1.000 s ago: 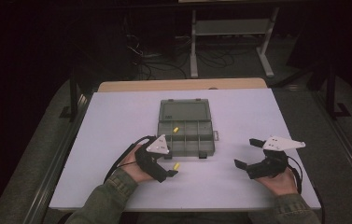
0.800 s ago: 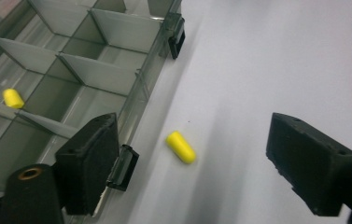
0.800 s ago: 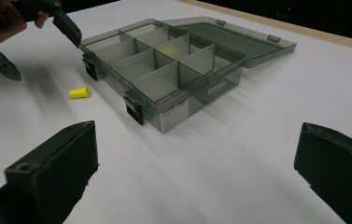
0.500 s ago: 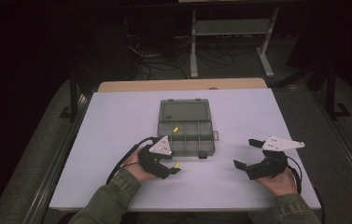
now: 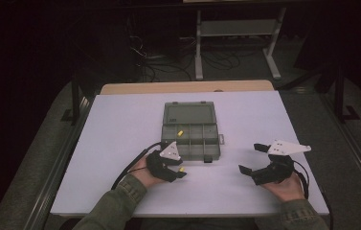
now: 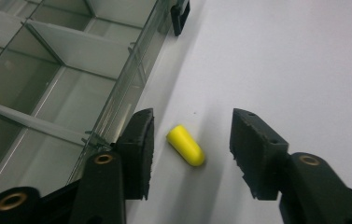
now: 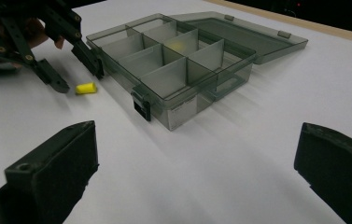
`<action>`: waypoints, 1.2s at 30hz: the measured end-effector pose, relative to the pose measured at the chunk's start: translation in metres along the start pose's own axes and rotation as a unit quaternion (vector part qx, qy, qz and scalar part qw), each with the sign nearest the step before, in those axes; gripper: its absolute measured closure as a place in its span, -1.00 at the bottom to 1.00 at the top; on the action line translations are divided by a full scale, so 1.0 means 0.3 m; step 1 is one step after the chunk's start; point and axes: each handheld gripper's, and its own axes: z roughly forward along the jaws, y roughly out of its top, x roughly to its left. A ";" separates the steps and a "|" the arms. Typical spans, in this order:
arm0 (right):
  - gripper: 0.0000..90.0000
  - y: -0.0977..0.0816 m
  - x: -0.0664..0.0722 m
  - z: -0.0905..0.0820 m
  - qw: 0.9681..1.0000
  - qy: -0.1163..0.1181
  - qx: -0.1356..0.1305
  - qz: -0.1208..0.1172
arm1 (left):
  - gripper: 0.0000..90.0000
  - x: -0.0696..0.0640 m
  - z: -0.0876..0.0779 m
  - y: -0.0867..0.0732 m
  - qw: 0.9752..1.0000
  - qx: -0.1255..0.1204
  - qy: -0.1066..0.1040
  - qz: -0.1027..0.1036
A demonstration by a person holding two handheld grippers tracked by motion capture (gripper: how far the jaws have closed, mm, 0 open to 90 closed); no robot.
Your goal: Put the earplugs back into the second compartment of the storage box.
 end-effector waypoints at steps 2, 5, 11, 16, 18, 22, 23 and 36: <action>-1.00 0.000 -0.001 -0.001 1.000 0.002 -0.001 0.001 | 0.26 0.000 0.007 0.001 1.000 0.003 0.004 -0.001; -1.00 0.000 -0.002 -0.002 1.000 0.002 -0.002 0.001 | 0.35 0.001 0.017 0.001 1.000 0.011 0.010 -0.002; -1.00 0.000 -0.003 -0.002 1.000 0.001 -0.001 0.001 | 0.59 0.006 0.029 -0.001 1.000 0.019 0.010 -0.010; -1.00 0.000 -0.003 -0.004 1.000 0.001 -0.002 0.002 | 0.78 0.009 0.028 0.002 1.000 0.021 -0.002 -0.010; -1.00 0.001 -0.003 -0.004 1.000 0.000 -0.003 0.002 | 0.79 0.016 0.023 0.004 1.000 0.024 -0.011 -0.016; -1.00 0.001 -0.003 -0.005 1.000 -0.001 -0.004 0.002 | 0.81 0.023 0.008 0.006 0.999 0.022 -0.018 -0.019; -1.00 0.001 -0.003 -0.005 1.000 -0.001 -0.004 0.002 | 0.82 0.023 0.004 0.008 0.999 0.021 -0.020 -0.019; -1.00 0.001 -0.005 -0.008 1.000 -0.002 -0.004 0.003 | 0.83 0.027 -0.070 0.033 1.000 0.001 -0.028 -0.014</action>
